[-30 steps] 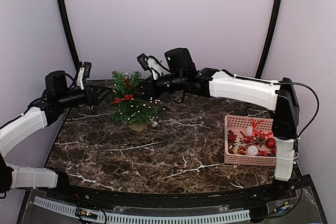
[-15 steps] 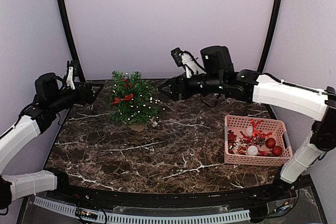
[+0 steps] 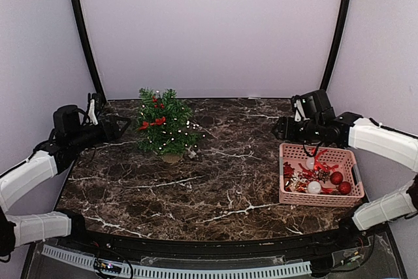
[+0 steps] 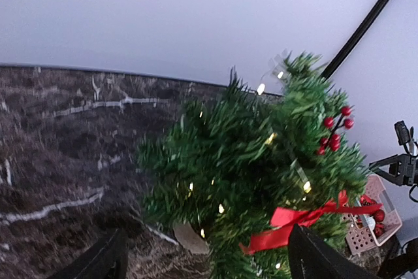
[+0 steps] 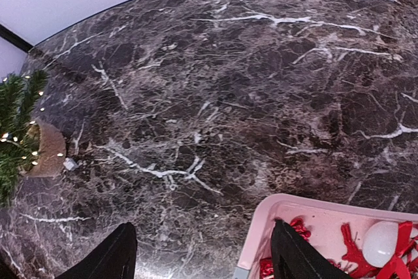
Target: Decorate the small christmas tree
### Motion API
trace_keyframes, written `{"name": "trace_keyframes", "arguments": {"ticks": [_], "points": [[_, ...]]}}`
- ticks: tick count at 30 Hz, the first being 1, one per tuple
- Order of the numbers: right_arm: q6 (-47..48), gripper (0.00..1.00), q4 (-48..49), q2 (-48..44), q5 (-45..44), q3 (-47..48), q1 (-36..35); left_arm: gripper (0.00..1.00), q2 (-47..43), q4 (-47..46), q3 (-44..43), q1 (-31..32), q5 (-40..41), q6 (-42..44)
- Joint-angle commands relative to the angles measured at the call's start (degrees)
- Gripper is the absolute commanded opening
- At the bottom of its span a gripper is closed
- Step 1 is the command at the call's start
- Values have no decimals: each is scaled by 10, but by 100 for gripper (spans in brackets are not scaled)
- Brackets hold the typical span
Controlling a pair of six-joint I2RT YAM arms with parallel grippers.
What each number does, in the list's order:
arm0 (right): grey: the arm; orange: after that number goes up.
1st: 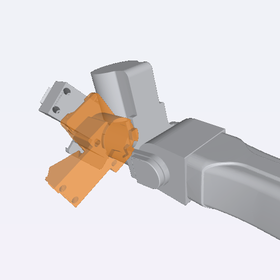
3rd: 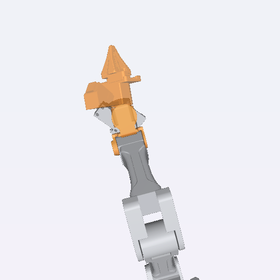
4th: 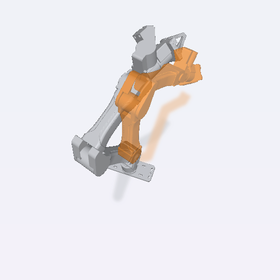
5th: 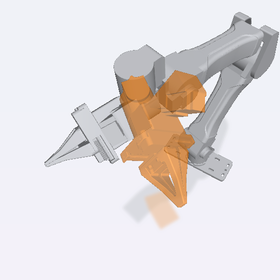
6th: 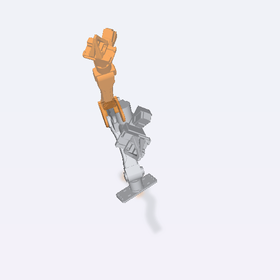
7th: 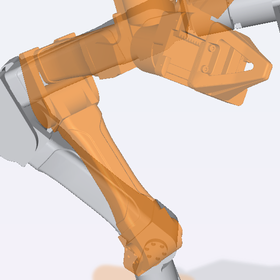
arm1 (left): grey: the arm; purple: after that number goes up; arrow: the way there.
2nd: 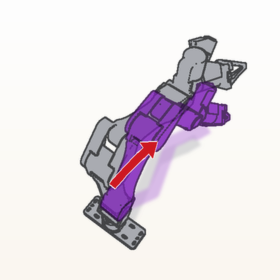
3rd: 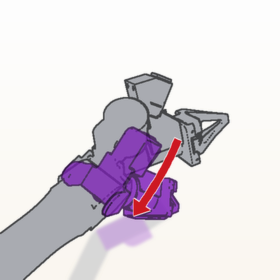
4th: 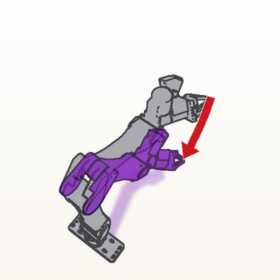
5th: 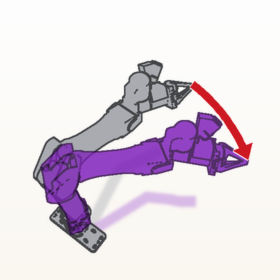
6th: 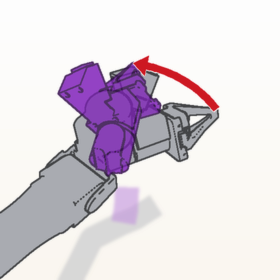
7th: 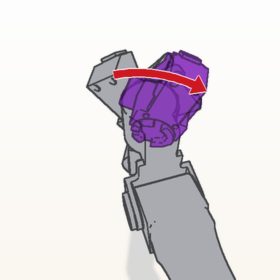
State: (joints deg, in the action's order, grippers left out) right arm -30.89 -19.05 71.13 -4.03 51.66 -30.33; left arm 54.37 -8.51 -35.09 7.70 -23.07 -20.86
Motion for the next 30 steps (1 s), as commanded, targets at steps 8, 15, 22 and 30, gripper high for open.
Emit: {"name": "trace_keyframes", "arguments": {"ticks": [8, 15, 22, 30], "points": [[-31, 69, -71, -44, -86, -34, 146, 86, -50, -25, 106, -3, -7, -131], [-61, 61, -48, -95, -47, -127, 219, 86, -45, -6, 91, -3, -12, -114], [-72, 48, -6, -109, -21, -186, 229, 86, -42, 0, 79, -3, -19, -102], [-52, 31, 33, -69, -10, -194, 229, 86, -45, 15, 69, -3, -22, -93]]}}
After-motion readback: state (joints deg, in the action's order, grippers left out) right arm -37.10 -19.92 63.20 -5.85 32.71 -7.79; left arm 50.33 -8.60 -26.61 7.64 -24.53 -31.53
